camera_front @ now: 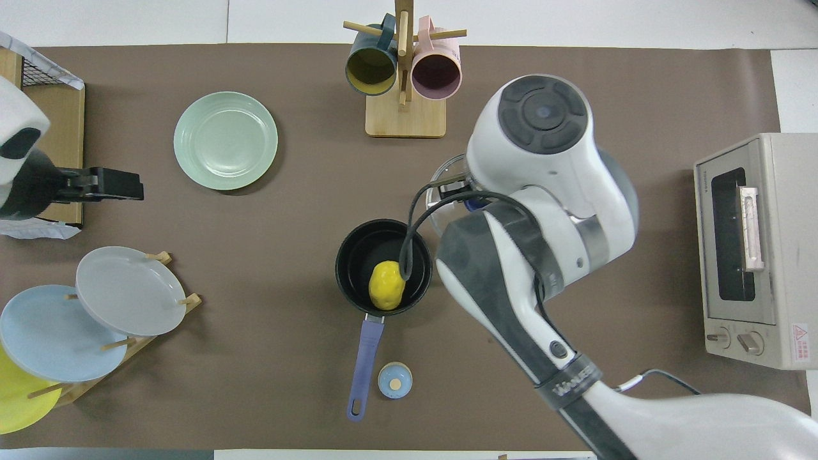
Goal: Transfer potato from pot to plate
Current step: 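Carry the lid toward the toaster while the left gripper reaches the saucepan, then grasp the yellow potato with the left gripper while the right gripper sets the lid down, then carry the potato with the left gripper over the green plate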
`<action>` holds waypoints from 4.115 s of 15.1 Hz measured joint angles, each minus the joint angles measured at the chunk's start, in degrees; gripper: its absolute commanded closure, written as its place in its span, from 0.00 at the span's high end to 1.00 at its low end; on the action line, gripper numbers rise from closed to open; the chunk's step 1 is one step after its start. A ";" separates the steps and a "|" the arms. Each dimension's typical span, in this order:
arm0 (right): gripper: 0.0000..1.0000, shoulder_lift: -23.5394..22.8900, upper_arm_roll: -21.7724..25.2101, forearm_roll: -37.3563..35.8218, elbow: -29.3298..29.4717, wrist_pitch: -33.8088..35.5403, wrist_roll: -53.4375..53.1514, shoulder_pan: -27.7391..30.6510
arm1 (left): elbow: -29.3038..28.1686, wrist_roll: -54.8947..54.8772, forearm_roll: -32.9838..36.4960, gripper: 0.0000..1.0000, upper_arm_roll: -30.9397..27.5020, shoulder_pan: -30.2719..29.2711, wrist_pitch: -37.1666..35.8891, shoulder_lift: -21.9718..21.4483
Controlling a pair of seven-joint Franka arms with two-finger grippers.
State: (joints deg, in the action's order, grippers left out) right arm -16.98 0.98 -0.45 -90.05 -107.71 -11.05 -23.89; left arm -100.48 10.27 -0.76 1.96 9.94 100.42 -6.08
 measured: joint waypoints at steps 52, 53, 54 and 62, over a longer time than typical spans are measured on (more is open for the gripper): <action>1.00 18.24 0.69 0.56 -2.19 18.02 17.69 21.03 | -20.21 29.23 -5.01 0.00 0.04 30.31 36.15 17.58; 1.00 18.27 1.03 0.53 -2.27 18.21 17.69 21.05 | -20.16 29.23 -5.04 0.00 0.02 30.29 36.02 17.58; 1.00 18.29 1.48 0.50 -2.32 18.46 17.69 21.09 | -19.93 29.23 -5.07 0.00 -0.02 30.26 35.61 17.59; 1.00 18.40 2.41 -0.67 -2.51 20.22 17.69 21.61 | -4.96 29.14 -7.10 0.00 -0.67 26.58 16.91 16.92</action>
State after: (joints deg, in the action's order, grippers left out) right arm 1.43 3.40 -1.12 -92.56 -87.49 6.64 -2.28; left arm -105.43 39.41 -7.87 1.29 36.53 117.33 10.84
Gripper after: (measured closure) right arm 0.000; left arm 0.410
